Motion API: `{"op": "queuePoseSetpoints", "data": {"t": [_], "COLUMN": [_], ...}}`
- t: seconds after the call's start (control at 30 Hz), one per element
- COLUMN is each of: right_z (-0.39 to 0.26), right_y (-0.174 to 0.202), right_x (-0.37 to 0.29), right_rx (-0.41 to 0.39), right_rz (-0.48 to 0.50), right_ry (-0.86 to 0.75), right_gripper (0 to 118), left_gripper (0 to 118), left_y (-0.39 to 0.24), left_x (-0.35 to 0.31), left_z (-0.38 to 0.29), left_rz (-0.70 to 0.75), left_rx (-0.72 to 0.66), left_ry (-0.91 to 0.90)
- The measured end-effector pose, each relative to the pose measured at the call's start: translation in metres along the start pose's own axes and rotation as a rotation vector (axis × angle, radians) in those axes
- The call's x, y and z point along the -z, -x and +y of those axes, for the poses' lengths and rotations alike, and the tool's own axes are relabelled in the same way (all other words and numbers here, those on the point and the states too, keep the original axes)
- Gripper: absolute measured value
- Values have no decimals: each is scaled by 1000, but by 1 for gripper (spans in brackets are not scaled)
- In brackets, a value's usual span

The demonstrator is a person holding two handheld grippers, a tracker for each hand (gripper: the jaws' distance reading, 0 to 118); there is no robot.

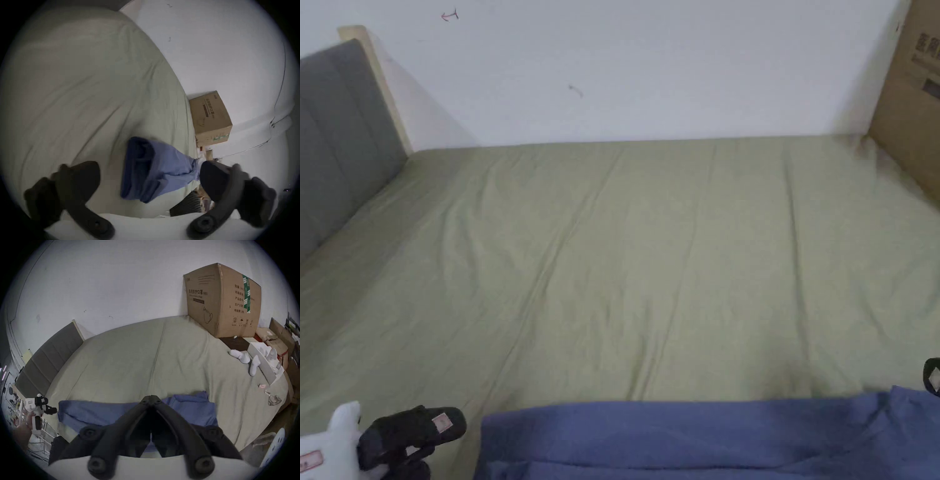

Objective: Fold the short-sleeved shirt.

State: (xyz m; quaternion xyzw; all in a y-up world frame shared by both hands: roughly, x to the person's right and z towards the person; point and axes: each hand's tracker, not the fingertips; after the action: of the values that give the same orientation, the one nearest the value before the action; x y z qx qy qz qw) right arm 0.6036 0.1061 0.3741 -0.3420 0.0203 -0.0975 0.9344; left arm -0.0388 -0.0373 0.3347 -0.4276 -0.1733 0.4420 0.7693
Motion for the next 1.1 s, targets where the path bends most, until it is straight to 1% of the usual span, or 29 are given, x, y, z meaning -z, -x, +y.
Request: {"op": "queuePoseSetpoints", "data": {"t": [0.03,0.07,0.13,0.2,0.23,0.27,0.3,0.33,0.37,0.4,0.43,0.47,0.5,0.53,0.57,0.6,0.63,0.67,0.7,0.73,0.77,0.8,0.83,0.87,0.9,1.0,1.03,1.1], "right_z": [0,-1,-1,-1,-1,-1,0,0,0,0,0,0,0,1,1,2,3,3,4,4,4,3,2,1,-1,-6,-8,-11], "right_y": [2,3,7,11,12,14,16,17,18,19,21,21,21,22,23,24,24,25,26,27,27,28,29,28,27,24,23,17], "right_x": [3,4,7,9,9,10,11,13,14,14,15,15,16,17,17,18,18,18,17,17,17,16,16,14,13,8,6,2], "right_rx": [4,9,16,10,2,-7,-16,-22,-25,-26,-26,-20,-13,-9,-11,-17,-26,-35,-43,-46,-49,-50,-50,-49,-49,-58,-62,-62], "right_rz": [3,7,13,9,5,2,3,5,7,8,11,20,33,41,45,47,49,51,55,63,72,83,92,100,108,120,119,119], "right_ry": [15,25,41,52,59,66,78,89,95,98,102,107,115,119,121,123,122,119,114,111,111,111,109,108,108,105,104,104], "right_gripper": [0,0,0,0,0,0,0,0,0,0,0,0,0,0,0,0,0,0,0,0,0,0,0,0,0,0,0,0], "left_gripper": [116,118,118,118,118,118,111,92,42,6,6,6,6,6,6,6,6,6,6,6,6,6,7,7,7,7,7,7], "left_y": [7,11,18,20,19,17,28,27,28,31,47,49,49,45,31,20,2,-14,-48,-66,-81,-94,-104,-111,-122,-155,-168,-191], "left_x": [-5,0,17,44,56,70,89,102,109,119,129,119,114,114,106,100,91,84,80,77,77,78,75,76,77,81,90,115], "left_z": [4,3,1,-3,-3,-6,-5,-9,-10,-10,-6,-4,2,5,-7,-7,-7,-8,-15,-23,-32,-41,-41,-46,-51,-64,-71,-81], "left_rz": [-46,-58,-104,-225,-325,-384,-426,-394,-293,-155,-31,-228,-227,-160,-91,-39,56,180,343,525,658,726,753,721,672,343,257,133], "left_rx": [-11,-27,-46,-55,-75,-124,-161,-144,-87,-44,-31,-110,-125,-92,-32,43,142,264,386,492,591,715,805,785,730,555,509,425], "left_ry": [-11,18,58,87,118,170,240,270,241,240,255,186,175,193,198,185,177,168,157,139,101,69,61,73,86,100,123,183]}}
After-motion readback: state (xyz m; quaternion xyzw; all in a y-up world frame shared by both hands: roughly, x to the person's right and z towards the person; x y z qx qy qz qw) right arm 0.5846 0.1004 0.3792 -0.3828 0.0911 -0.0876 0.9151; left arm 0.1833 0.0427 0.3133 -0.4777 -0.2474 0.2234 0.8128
